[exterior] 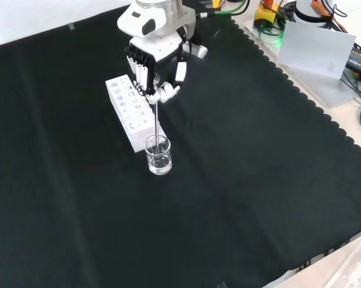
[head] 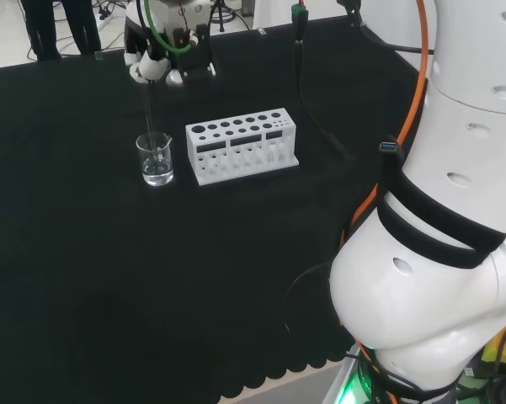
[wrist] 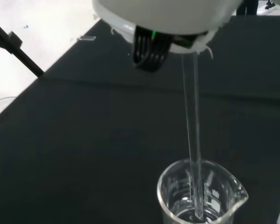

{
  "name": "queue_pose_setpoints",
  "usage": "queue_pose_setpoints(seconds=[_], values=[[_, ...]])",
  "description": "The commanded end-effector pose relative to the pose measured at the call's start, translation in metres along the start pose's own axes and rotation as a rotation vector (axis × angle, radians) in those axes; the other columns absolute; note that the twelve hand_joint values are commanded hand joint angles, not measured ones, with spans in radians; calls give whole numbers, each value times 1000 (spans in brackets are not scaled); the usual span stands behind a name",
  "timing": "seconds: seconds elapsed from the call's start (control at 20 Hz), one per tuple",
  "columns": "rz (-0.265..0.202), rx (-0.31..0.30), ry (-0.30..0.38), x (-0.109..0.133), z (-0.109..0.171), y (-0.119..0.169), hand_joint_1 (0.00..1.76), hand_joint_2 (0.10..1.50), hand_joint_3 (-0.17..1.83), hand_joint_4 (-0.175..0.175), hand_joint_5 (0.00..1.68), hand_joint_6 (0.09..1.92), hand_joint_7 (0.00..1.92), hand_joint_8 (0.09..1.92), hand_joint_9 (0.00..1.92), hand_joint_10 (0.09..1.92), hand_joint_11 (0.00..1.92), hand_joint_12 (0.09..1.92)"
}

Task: Stir in the beaker to the left of the white test tube rack with the glass rod.

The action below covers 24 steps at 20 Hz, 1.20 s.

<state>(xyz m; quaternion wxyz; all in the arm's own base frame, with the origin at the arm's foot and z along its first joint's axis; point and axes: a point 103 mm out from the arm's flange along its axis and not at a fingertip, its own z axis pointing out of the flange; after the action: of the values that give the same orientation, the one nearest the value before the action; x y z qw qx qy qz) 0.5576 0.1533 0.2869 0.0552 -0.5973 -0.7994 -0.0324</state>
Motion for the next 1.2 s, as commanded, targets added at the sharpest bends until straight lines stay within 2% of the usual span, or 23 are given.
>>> queue_pose_setpoints(seconds=[0.05,0.45,0.7,0.9,1.2], values=[[8,15,-1,-6,13,1,1332,595,749,-175,1264,489,1397,724,1742,544,1706,438],[18,36,-6,-2,18,-3,1332,594,749,-175,1264,489,1400,720,1743,542,1707,437],[5,43,-19,15,14,1,1332,592,751,-175,1266,487,1401,719,1743,540,1707,436],[-4,59,-16,26,21,5,1332,591,752,-175,1268,484,1402,718,1744,538,1707,436],[7,80,-17,11,32,21,1333,591,752,-175,1269,482,1403,716,1745,536,1707,435]])
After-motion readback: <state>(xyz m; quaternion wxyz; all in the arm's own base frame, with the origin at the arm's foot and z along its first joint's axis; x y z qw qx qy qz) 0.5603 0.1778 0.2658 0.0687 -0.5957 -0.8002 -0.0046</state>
